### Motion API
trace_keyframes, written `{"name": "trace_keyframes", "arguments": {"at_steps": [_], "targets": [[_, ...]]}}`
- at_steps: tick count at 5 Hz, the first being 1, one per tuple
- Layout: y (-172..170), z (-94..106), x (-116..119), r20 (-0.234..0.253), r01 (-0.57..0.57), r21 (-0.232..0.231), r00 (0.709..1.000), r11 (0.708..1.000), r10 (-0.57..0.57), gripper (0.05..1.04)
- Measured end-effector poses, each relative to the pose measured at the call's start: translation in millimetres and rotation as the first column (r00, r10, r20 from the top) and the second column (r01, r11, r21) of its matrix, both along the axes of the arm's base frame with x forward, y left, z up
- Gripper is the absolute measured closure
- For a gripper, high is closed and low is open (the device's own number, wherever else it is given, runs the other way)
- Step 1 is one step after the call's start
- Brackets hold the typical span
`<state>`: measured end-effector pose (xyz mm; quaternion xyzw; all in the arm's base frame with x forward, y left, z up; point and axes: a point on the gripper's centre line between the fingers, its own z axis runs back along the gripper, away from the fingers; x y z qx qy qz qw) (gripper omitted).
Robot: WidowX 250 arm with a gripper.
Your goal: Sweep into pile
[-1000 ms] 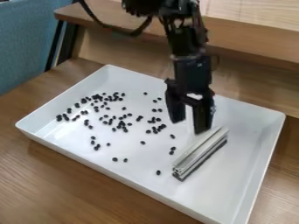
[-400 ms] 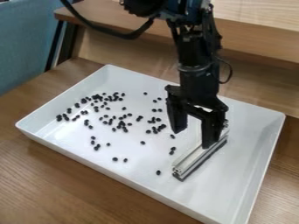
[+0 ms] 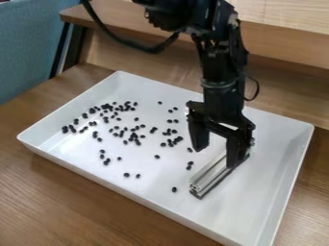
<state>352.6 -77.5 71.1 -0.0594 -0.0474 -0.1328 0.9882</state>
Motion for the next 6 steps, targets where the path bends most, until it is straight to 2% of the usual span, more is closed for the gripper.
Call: {"name": "trace_keyframes", "arguments": {"at_steps": [2,3,4,5,6], "targets": [[-0.4,-18.9,12.5,0.001,-0.03,0.004,1.0,1.0,0.03,0.083],[-0.7,-24.7,17.5,-0.001,-0.047,0.021,0.999,0.999,0.047,0.083],[-7.0,-31.7,21.1,0.019,-0.036,0.024,0.999,0.999,0.036,0.112],[-13.2,-32.8,24.5,0.045,-0.039,0.016,0.998,0.999,0.039,0.385],[-15.3,-35.1,22.9,0.031,-0.049,0.009,0.998,0.999,0.049,0.664]]}}
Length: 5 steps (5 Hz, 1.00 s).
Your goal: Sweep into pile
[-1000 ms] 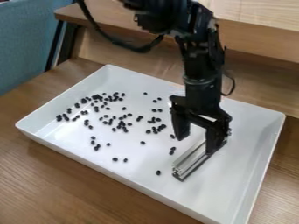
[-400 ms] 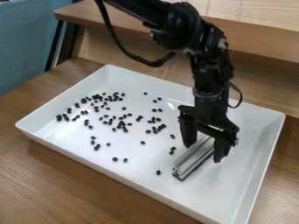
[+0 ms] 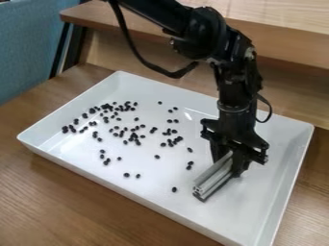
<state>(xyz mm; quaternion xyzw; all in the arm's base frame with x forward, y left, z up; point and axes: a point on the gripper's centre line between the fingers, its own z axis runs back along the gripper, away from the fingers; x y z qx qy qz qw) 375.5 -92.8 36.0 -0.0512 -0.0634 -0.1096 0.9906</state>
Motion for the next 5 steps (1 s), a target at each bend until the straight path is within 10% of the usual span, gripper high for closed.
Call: {"name": "trace_keyframes", "arguments": {"at_steps": [3,5], "targets": [[17.3,-5.9,-32.0,-0.042,-0.033,-0.114,0.999,0.993,0.028,0.688],[38.7,-6.7,-30.8,-0.043,0.022,0.002,0.999,1.0,-0.022,0.688]]}}
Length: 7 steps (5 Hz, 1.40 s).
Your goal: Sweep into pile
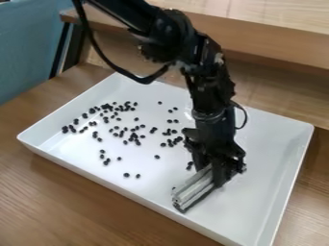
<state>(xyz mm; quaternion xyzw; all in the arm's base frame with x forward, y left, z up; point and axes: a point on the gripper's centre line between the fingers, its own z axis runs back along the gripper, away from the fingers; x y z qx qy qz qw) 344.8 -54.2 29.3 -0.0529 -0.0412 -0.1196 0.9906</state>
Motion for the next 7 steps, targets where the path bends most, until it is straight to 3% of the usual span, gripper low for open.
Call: {"name": "trace_keyframes", "arguments": {"at_steps": [1,2,4,6,7], "targets": [[9.2,-2.6,8.8,-0.011,0.016,0.063,1.0,0.998,-0.015,0.688],[20.0,-3.2,19.6,-0.008,0.011,0.089,1.0,0.996,-0.01,0.688],[72.7,-3.0,39.9,0.014,-0.106,0.111,0.994,0.988,0.105,0.688],[114.1,-3.0,33.4,-0.014,-0.142,0.189,0.989,0.972,0.147,0.688],[136.2,-2.5,28.0,-0.018,-0.187,0.199,0.981,0.962,0.194,0.689]]}}
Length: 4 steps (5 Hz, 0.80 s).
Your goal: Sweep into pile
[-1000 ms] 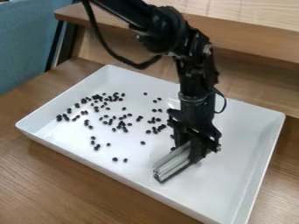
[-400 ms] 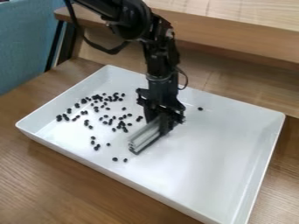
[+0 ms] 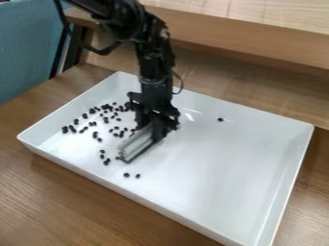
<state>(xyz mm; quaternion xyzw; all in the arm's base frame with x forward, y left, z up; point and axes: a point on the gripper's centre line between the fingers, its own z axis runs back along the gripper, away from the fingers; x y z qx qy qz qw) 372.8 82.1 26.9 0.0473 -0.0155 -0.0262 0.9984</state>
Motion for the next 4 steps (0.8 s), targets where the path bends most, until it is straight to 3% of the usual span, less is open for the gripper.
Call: {"name": "trace_keyframes", "arguments": {"at_steps": [2,4], "targets": [[37.6,0.9,-11.7,-0.001,-0.081,-0.006,0.997,0.997,0.081,0.689],[64.7,4.9,-7.3,0.006,-0.127,-0.01,0.992,0.992,0.127,0.689]]}}
